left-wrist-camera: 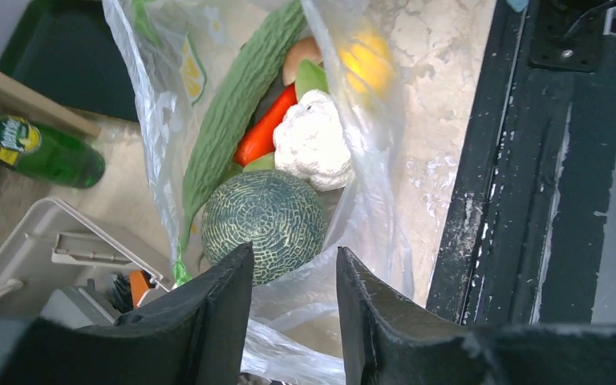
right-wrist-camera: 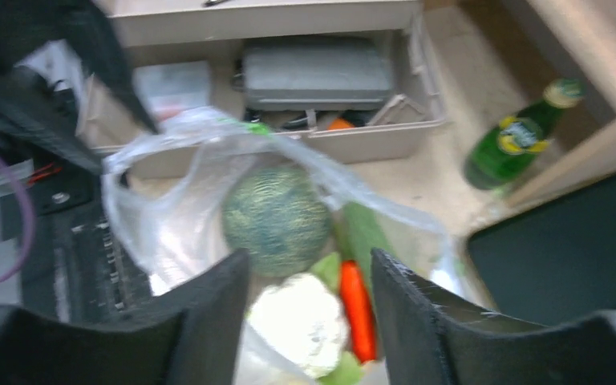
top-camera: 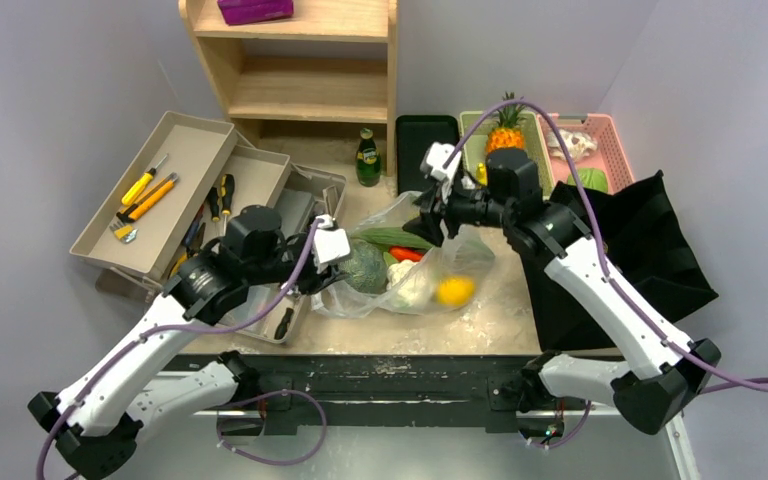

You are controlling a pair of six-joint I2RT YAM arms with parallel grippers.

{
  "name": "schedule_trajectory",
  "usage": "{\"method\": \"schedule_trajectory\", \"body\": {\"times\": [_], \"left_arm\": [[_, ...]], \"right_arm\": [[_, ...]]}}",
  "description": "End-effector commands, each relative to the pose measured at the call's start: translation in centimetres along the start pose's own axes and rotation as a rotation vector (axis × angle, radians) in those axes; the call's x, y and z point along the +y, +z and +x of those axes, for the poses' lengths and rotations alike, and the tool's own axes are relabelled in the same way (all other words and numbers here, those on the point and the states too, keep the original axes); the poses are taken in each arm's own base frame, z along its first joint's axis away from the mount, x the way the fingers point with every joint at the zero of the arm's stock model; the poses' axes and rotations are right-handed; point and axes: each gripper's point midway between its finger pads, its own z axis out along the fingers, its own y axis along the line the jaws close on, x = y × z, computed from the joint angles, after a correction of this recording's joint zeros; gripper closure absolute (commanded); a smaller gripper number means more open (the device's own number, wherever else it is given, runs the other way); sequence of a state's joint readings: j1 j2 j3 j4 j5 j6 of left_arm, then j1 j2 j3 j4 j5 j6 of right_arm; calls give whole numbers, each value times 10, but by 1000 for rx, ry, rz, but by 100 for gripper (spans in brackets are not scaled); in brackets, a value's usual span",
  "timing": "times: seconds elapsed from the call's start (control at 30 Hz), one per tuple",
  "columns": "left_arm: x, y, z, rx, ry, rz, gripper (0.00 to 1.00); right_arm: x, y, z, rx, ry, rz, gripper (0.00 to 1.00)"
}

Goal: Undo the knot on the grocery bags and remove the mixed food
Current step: Untie the takeout bag at the center of the board.

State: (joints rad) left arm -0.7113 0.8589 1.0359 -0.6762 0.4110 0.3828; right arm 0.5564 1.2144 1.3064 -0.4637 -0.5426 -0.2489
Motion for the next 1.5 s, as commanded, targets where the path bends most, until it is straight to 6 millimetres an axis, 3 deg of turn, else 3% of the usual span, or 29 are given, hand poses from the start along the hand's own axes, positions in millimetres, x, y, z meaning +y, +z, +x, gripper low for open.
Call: {"method": "schedule_trajectory", "body": {"times": [0.0, 0.17, 0.33, 0.53, 0.63, 0.77, 0.9, 0.97, 1.1, 1.23, 1.33, 1.47], "left_arm": [[17, 21, 12, 50, -86, -46, 61], [38, 49, 33, 172, -103, -74, 66], [46, 66, 46, 239, -43, -81, 53], [19, 79, 60, 236, 159, 17, 53], [-5, 82, 80, 275, 226, 107, 54], [-21, 78, 107, 331, 230, 169, 54], [-31, 72, 123, 370, 260, 216, 54], [-33, 69, 121, 359, 261, 219, 53], [-39, 66, 102, 276, 274, 238, 52], [-45, 65, 84, 186, 312, 252, 51], [-49, 64, 82, 180, 317, 265, 51], [-18, 61, 52, 102, 165, 95, 51]], "right_arm": [[38, 12, 33, 66, 45, -103, 53], [47, 24, 74, 132, 73, -114, 67], [43, 26, 134, 263, 34, -84, 74], [52, -2, 184, 372, -34, -73, 83], [61, -15, 194, 405, -42, -98, 86], [64, -31, 214, 477, -74, -102, 88], [67, -34, 192, 419, -82, -114, 86], [68, -27, 160, 332, -51, -122, 79], [60, -11, 73, 110, 4, -98, 70], [53, 7, 25, -17, 57, -99, 67], [50, 29, 14, -52, 85, -84, 69], [44, 60, 33, -10, 150, -72, 71]]}}
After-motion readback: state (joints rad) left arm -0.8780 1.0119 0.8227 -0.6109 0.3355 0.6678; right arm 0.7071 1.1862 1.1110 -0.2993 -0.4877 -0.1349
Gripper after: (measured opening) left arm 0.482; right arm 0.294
